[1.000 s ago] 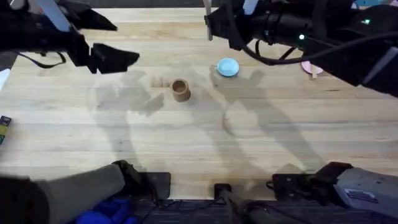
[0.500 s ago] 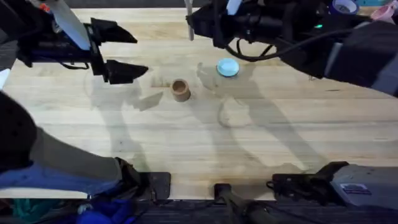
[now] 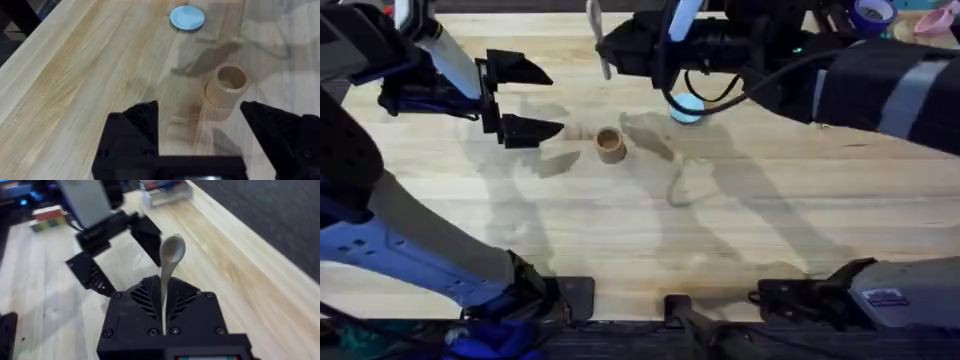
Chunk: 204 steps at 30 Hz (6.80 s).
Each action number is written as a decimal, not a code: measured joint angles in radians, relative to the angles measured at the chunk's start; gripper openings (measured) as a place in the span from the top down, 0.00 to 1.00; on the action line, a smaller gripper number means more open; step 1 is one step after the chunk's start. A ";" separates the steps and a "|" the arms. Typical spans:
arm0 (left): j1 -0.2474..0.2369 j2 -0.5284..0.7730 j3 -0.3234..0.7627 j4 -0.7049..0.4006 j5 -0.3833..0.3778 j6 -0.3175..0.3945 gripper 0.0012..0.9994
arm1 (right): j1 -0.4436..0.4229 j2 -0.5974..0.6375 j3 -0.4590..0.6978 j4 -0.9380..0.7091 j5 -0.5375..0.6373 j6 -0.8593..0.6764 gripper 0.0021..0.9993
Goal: Pick up a utensil and set it on the pink plate, then put the other utensil in the container.
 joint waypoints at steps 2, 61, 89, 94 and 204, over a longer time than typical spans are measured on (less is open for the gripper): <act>0.000 0.005 0.000 0.000 -0.001 0.011 0.01 | 0.000 0.000 0.000 0.017 -0.046 -0.037 0.97; 0.000 0.215 0.002 -0.030 -0.008 0.158 0.01 | -0.003 0.222 -0.105 0.316 -0.246 -0.230 0.97; 0.000 0.215 0.002 -0.030 -0.008 0.157 0.01 | 0.015 0.266 -0.175 0.292 -0.264 -0.239 0.97; 0.000 0.215 0.002 -0.030 -0.008 0.158 0.01 | 0.029 0.269 -0.179 0.295 -0.256 -0.242 0.97; -0.308 0.073 1.177 -0.419 -0.653 -1.352 0.01 | -0.457 -0.284 0.219 -0.958 0.171 -0.077 0.00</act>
